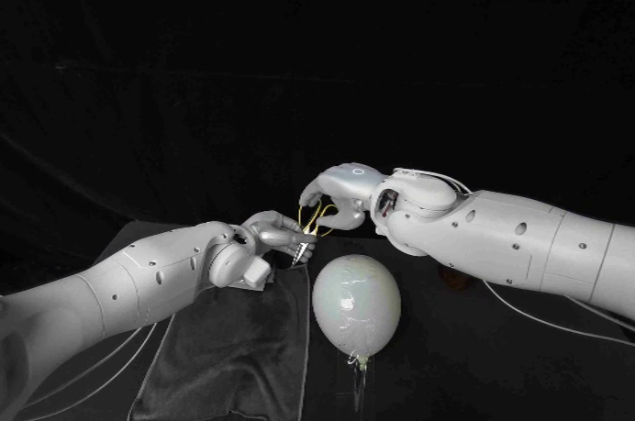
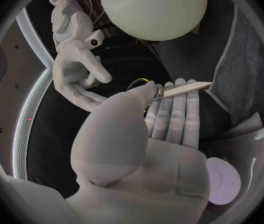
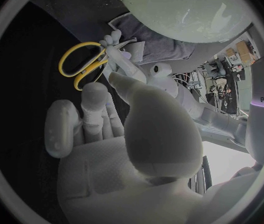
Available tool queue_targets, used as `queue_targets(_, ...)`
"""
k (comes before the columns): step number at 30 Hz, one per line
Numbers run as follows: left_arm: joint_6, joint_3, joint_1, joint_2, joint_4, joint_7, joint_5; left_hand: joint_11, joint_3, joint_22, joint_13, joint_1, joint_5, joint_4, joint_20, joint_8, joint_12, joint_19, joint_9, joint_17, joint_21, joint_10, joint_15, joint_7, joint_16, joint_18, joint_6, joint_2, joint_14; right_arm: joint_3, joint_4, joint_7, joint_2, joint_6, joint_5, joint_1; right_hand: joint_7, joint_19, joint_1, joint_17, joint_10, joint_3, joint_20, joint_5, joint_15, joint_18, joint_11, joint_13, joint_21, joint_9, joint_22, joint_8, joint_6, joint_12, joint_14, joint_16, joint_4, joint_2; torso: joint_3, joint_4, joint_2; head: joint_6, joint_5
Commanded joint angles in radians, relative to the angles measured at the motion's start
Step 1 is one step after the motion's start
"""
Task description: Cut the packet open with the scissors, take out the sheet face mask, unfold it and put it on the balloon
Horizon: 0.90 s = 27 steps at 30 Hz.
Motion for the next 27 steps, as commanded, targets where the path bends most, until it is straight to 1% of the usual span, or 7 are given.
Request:
queue_targets(1, 0.032, 0.001, 0.003, 0.002, 0.004, 0.005, -0.011, -0.035, 0.035, 0.003, 0.0, 0.0, 0.004, -0.041, 0.001, 0.005, 0.001, -0.008, 0.011, 0.002, 0.005, 0.041, -0.002, -0.001, -0.001, 0.011, 0.005, 0.009, 0.005, -0.002, -0.013, -0.055, 0.01, 0.052, -0.108, -0.007, -0.011, -0.011, -0.002, -0.006, -0.032, -0.01, -0.015, -0.014, -0.024, -0.008, -0.015, -0.001, -0.015, -0.002, -0.012, -0.008, -0.004, -0.003, -0.006, -0.006, -0.002, 0.005, -0.0011, 0.0005, -0.001, -0.004, -0.001)
queue_targets(6, 0.038, 0.001, 0.003, 0.002, 0.006, 0.004, -0.019, -0.035, 0.037, 0.005, 0.0, -0.001, 0.003, -0.043, 0.0, 0.005, 0.001, -0.01, 0.011, 0.002, 0.008, 0.042, -0.002, -0.002, -0.001, 0.011, 0.006, 0.01, 0.005, -0.006, -0.04, -0.069, 0.026, 0.087, -0.129, -0.02, -0.012, -0.011, 0.0, -0.004, -0.041, -0.013, -0.02, -0.017, -0.027, -0.008, -0.016, -0.001, -0.016, -0.003, -0.012, -0.01, -0.006, -0.002, -0.007, -0.003, -0.004, 0.008, 0.0008, -0.0011, -0.001, -0.005, 0.002)
queue_targets(9, 0.044, 0.001, 0.003, 0.001, 0.006, 0.003, -0.022, -0.036, 0.038, 0.006, 0.0, -0.002, 0.003, -0.045, 0.001, 0.005, 0.001, -0.011, 0.012, 0.002, 0.01, 0.042, -0.002, -0.002, -0.001, 0.011, 0.006, 0.009, 0.005, -0.008, -0.055, -0.074, 0.033, 0.102, -0.138, -0.027, -0.01, 0.008, 0.01, 0.026, -0.013, -0.004, -0.026, -0.021, -0.027, -0.015, -0.015, 0.004, 0.004, 0.001, 0.013, 0.001, 0.015, 0.011, 0.002, 0.022, -0.011, 0.018, -0.0007, -0.0003, -0.001, -0.007, 0.001)
queue_targets(11, 0.047, 0.001, 0.003, 0.0, 0.007, 0.001, -0.023, -0.036, 0.038, 0.006, 0.0, -0.002, 0.003, -0.045, 0.001, 0.005, 0.001, -0.011, 0.012, 0.002, 0.01, 0.042, -0.002, -0.002, -0.001, 0.011, 0.006, 0.009, 0.005, -0.008, -0.065, -0.08, 0.036, 0.104, -0.144, -0.03, -0.008, 0.012, 0.011, 0.034, 0.001, 0.0, -0.027, -0.023, -0.025, -0.016, -0.012, 0.004, 0.007, 0.002, 0.018, 0.004, 0.023, 0.016, 0.005, 0.03, -0.013, 0.021, -0.0015, 0.0005, -0.001, -0.007, 0.001)
queue_targets(15, 0.054, 0.001, 0.003, -0.001, 0.008, -0.003, -0.028, -0.036, 0.04, 0.008, 0.0, -0.003, 0.004, -0.046, 0.0, 0.005, 0.001, -0.013, 0.012, 0.003, 0.012, 0.042, -0.002, -0.002, -0.002, 0.011, 0.006, 0.01, 0.005, -0.009, -0.08, -0.094, 0.04, 0.093, -0.16, -0.033, -0.007, 0.012, 0.01, 0.04, 0.01, 0.005, -0.027, -0.018, -0.023, -0.016, -0.012, 0.004, 0.007, 0.002, 0.018, 0.005, 0.026, 0.016, 0.006, 0.037, -0.013, 0.023, -0.0006, -0.0003, 0.0, -0.006, 0.002)
queue_targets(19, 0.075, 0.001, 0.003, -0.001, 0.008, -0.01, -0.048, -0.036, 0.043, 0.012, 0.0, -0.005, 0.003, -0.051, 0.0, 0.005, 0.0, -0.016, 0.013, 0.004, 0.018, 0.043, -0.002, -0.002, -0.002, 0.011, 0.006, 0.011, 0.005, -0.009, -0.094, -0.108, 0.043, 0.093, -0.176, -0.035, -0.008, 0.007, 0.009, 0.04, 0.001, 0.01, -0.027, -0.018, -0.024, -0.014, -0.013, 0.001, 0.0, 0.0, 0.012, 0.0, 0.02, 0.008, 0.006, 0.039, -0.015, 0.022, -0.0003, 0.0001, 0.0, -0.005, -0.007)
queue_targets(27, 0.098, 0.002, 0.003, 0.0, 0.01, -0.001, -0.066, -0.036, 0.045, 0.014, 0.0, -0.007, 0.003, -0.053, 0.0, 0.005, 0.0, -0.019, 0.013, 0.004, 0.022, 0.043, -0.002, -0.003, -0.003, 0.011, 0.007, 0.011, 0.005, -0.009, -0.114, -0.112, 0.055, 0.102, -0.188, -0.039, -0.008, 0.009, 0.014, 0.043, 0.002, 0.023, -0.028, -0.021, -0.024, -0.015, -0.014, 0.001, 0.002, -0.001, 0.016, -0.001, 0.022, 0.005, 0.005, 0.044, -0.019, 0.032, 0.0, -0.0029, -0.001, -0.006, -0.004)
